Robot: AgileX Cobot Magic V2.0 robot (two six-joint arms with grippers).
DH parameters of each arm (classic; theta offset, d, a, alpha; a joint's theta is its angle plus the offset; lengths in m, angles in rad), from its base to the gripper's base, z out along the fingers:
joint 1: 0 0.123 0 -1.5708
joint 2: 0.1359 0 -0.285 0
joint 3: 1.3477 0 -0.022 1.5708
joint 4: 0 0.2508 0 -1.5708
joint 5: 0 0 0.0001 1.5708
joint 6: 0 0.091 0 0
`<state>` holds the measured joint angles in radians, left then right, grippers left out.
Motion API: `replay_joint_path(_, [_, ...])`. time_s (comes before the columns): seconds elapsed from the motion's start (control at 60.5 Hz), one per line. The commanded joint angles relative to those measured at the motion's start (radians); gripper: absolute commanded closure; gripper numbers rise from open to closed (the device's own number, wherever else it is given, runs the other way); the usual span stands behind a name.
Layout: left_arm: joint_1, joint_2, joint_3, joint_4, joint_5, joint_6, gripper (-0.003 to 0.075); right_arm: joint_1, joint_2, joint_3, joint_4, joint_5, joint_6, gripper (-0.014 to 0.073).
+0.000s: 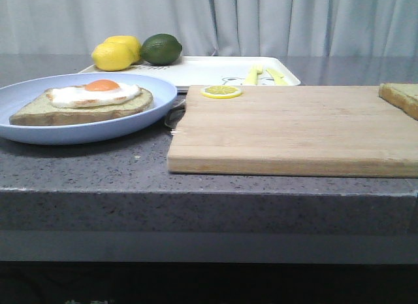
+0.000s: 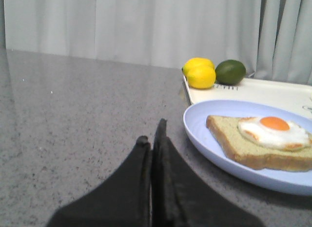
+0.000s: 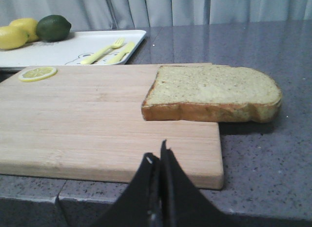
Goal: Place bread and move sandwich to tray
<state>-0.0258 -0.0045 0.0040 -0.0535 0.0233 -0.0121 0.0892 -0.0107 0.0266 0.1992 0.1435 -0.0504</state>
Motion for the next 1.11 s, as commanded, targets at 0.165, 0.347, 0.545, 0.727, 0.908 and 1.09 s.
replay_joint_path(0.165, [-0.007, -0.022, -0.012, -0.008, -0.257, -0.007, 0.0739, -0.001, -0.016, -0.144, 0.018, 0.055, 0.002, 0.0672])
replay_joint_path(0.347, [-0.007, 0.041, -0.181, -0.008, -0.067, -0.007, 0.0739, -0.001, 0.077, -0.318, 0.013, 0.196, 0.002, 0.067])
replay_joint_path(0.545, [-0.007, 0.297, -0.419, -0.008, 0.125, -0.007, 0.0739, -0.001, 0.312, -0.521, 0.013, 0.219, 0.002, 0.067])
replay_joint_path(0.727, [-0.007, 0.513, -0.556, -0.006, 0.127, -0.007, 0.0739, -0.001, 0.499, -0.647, 0.013, 0.213, 0.002, 0.067])
replay_joint_path(0.908, [-0.007, 0.58, -0.58, -0.006, 0.113, -0.007, 0.0738, -0.001, 0.544, -0.66, 0.012, 0.182, 0.002, 0.0663])
replay_joint_path(1.09, [-0.007, 0.579, -0.58, -0.006, 0.113, -0.007, 0.0568, -0.001, 0.544, -0.66, 0.011, 0.184, 0.002, 0.045])
